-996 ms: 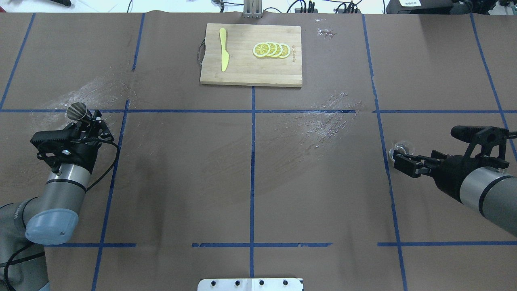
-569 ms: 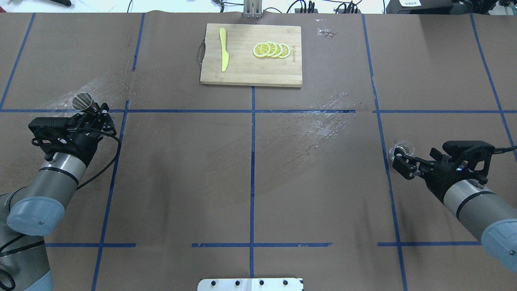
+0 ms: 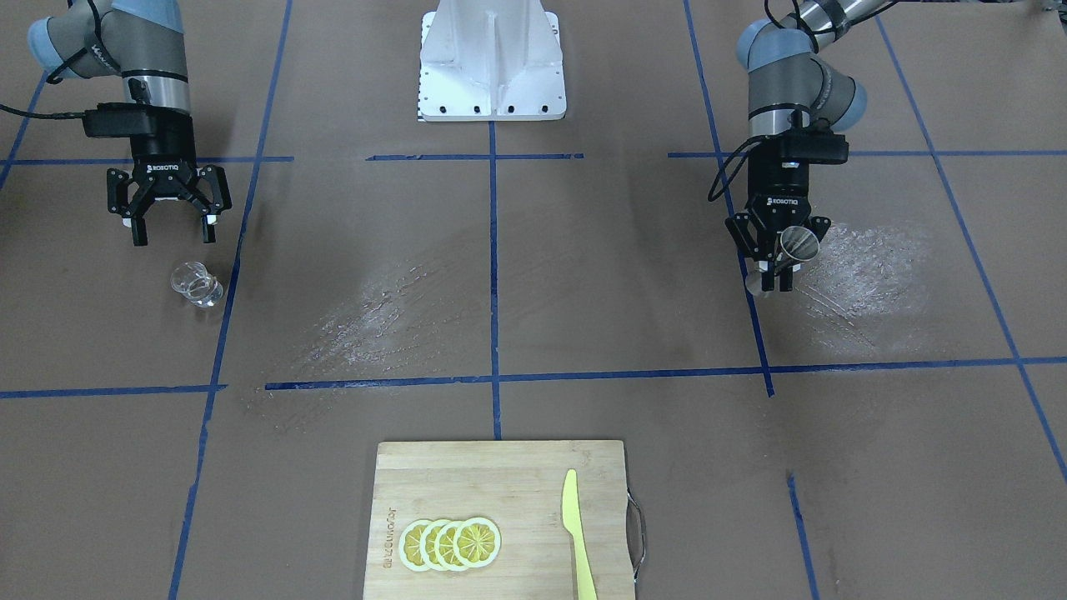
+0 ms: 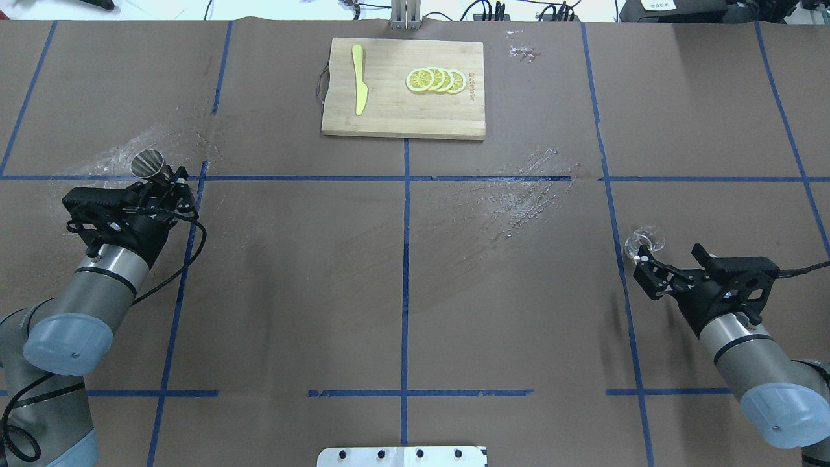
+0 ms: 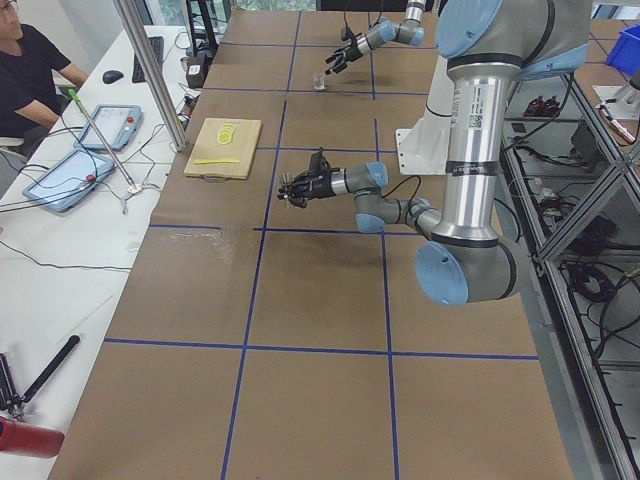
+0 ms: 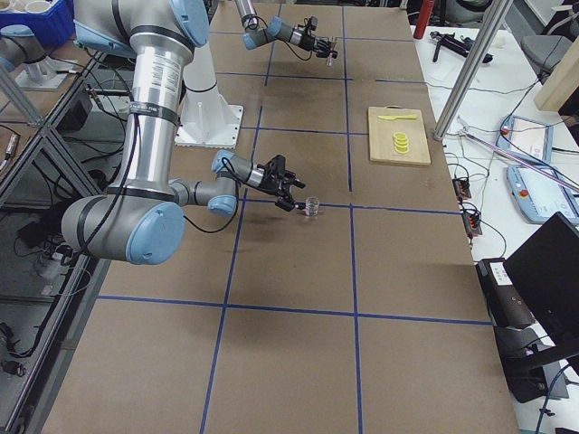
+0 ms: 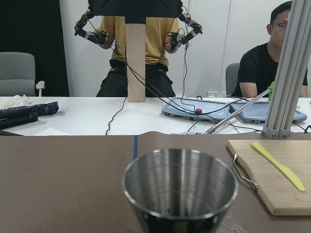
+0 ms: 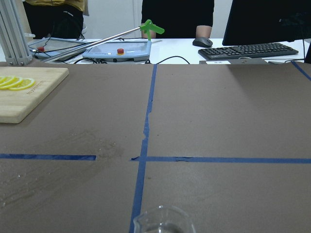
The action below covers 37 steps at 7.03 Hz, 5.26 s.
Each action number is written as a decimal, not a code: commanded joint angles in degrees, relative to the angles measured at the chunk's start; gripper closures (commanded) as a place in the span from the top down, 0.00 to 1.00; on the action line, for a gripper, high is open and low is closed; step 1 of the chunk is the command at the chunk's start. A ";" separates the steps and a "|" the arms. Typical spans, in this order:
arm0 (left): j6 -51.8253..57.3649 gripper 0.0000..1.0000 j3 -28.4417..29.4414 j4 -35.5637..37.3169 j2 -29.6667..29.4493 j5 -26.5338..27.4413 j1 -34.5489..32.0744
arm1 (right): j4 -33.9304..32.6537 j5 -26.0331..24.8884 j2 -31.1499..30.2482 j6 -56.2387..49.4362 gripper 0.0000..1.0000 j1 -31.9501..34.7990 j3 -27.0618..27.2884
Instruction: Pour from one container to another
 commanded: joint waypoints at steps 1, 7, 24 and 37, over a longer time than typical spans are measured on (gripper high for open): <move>0.12 0.00 0.31 -0.02 -0.11 0.07 0.05 | 1.23 -3.24 8.72 -0.57 0.99 -0.26 -10.13; 0.21 0.00 0.40 0.16 -0.99 0.15 0.14 | 2.02 -4.40 8.33 -0.84 0.96 0.18 -12.20; 18.91 0.00 5.85 0.51 -17.93 -1.07 4.97 | 11.95 10.35 8.15 -27.79 0.00 11.51 -3.33; 32.11 0.00 16.57 -1.07 -34.57 -37.02 1.11 | -20.62 36.74 30.73 -53.04 0.00 17.94 11.35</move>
